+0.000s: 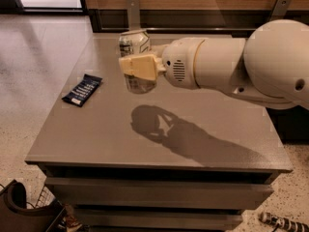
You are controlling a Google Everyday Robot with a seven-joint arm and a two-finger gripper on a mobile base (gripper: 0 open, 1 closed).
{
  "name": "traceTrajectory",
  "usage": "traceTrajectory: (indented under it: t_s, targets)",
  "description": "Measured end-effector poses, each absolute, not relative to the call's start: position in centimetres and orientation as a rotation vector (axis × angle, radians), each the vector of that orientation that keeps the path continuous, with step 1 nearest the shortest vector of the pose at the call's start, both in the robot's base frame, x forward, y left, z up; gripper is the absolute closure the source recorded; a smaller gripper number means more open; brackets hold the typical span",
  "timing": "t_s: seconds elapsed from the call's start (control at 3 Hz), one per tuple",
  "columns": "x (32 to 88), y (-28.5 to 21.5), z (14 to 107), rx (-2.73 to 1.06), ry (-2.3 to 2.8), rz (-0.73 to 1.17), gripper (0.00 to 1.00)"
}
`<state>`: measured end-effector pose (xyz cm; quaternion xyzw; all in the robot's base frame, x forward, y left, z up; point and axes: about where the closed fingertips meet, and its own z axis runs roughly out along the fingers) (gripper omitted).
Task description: Place 7up can upright
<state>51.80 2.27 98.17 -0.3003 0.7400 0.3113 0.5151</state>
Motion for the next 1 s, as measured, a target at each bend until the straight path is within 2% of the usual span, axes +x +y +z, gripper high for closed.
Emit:
traceTrajectory:
  t_s: [1.0]
  targets:
    - [51.3,3.8,92.9,-0.827,1.677,0.791,1.0]
